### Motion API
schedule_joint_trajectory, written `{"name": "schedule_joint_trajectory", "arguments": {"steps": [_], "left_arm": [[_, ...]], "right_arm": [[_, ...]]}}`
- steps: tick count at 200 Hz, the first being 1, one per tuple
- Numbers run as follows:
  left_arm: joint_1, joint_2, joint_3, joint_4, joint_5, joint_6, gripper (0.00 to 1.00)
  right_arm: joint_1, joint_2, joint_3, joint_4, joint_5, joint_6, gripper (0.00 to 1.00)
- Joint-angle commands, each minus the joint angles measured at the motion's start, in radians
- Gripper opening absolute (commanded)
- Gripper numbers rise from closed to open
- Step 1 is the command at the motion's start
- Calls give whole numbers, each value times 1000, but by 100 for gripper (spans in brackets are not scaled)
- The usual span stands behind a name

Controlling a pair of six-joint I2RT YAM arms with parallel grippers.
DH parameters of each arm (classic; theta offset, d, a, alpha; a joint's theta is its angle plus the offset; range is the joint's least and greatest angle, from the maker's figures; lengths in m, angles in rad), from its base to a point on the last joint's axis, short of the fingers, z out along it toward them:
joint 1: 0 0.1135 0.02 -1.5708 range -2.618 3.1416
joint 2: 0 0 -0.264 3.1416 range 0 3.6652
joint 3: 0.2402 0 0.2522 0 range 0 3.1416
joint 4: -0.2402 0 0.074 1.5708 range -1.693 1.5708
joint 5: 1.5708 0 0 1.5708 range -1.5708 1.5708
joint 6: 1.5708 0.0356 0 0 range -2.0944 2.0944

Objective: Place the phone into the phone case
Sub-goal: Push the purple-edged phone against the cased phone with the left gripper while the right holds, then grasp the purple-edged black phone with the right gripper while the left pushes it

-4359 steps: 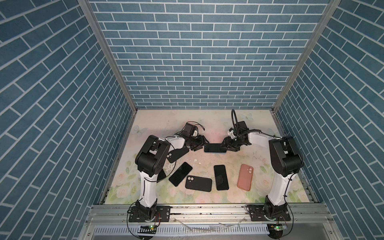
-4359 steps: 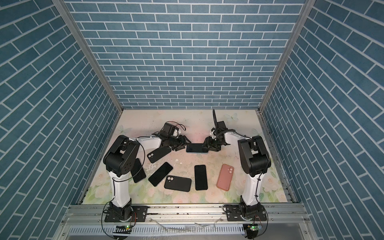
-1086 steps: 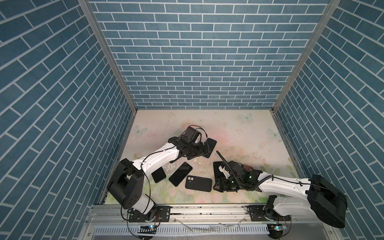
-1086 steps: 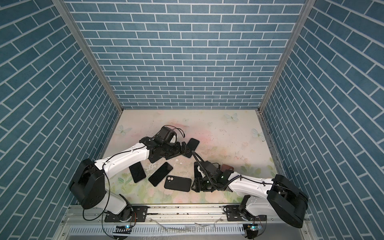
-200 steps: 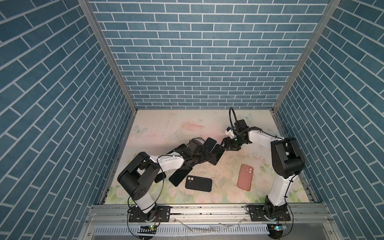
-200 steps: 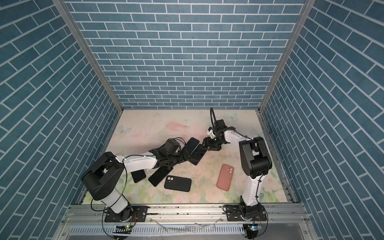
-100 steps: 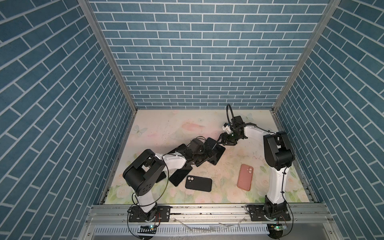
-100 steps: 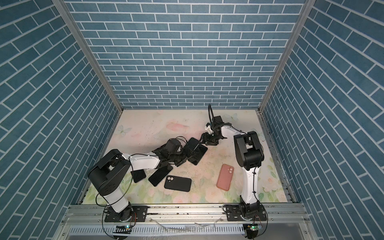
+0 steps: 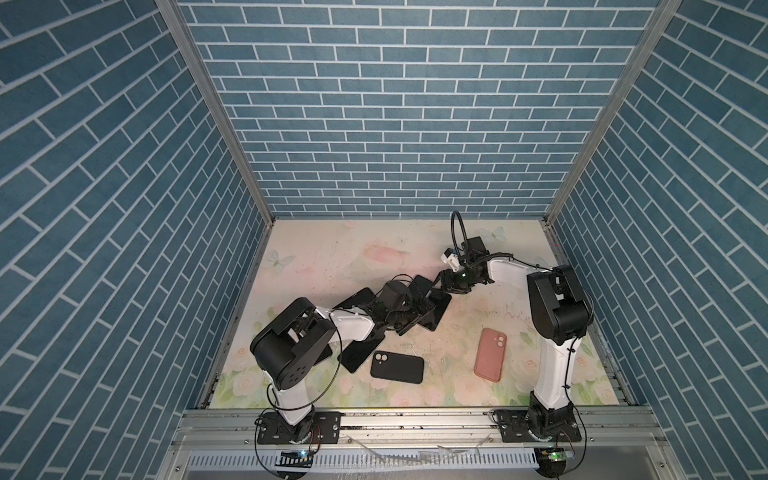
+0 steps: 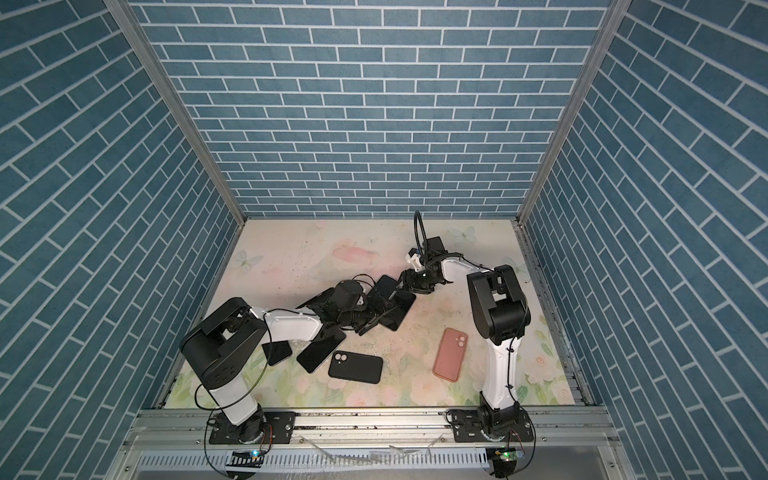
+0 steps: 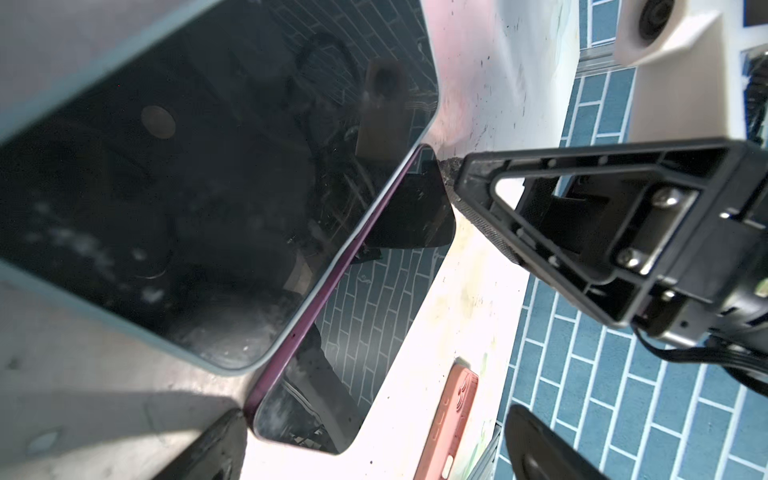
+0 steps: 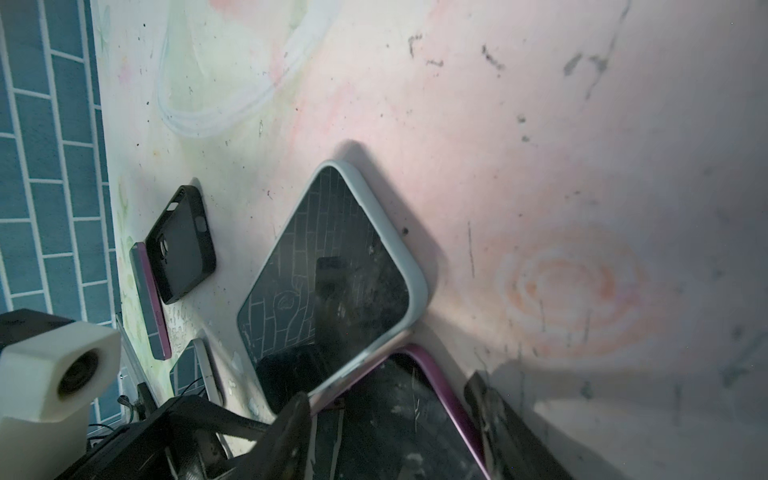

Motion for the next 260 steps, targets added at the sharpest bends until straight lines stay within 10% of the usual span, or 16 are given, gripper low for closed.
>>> {"name": "schedule_joint_trajectory", "arguments": {"steps": [1,86,163,260], "left_arm": [[-14,55,-30,-58,3,-15,98],[-24,40,-39,-57,-23,-23,99],[-69,-128,77,-555,-27,17,99],[-156,-30,10,-265,-31,-192,99]], "right_arm": [[29,-14,-79,-81,-12,18,65],[33,-89,-194,-50,8,49,64],[30,-76,-150,-53,52,79,65],[31,-50,-141,-39,33,89,65]]}}
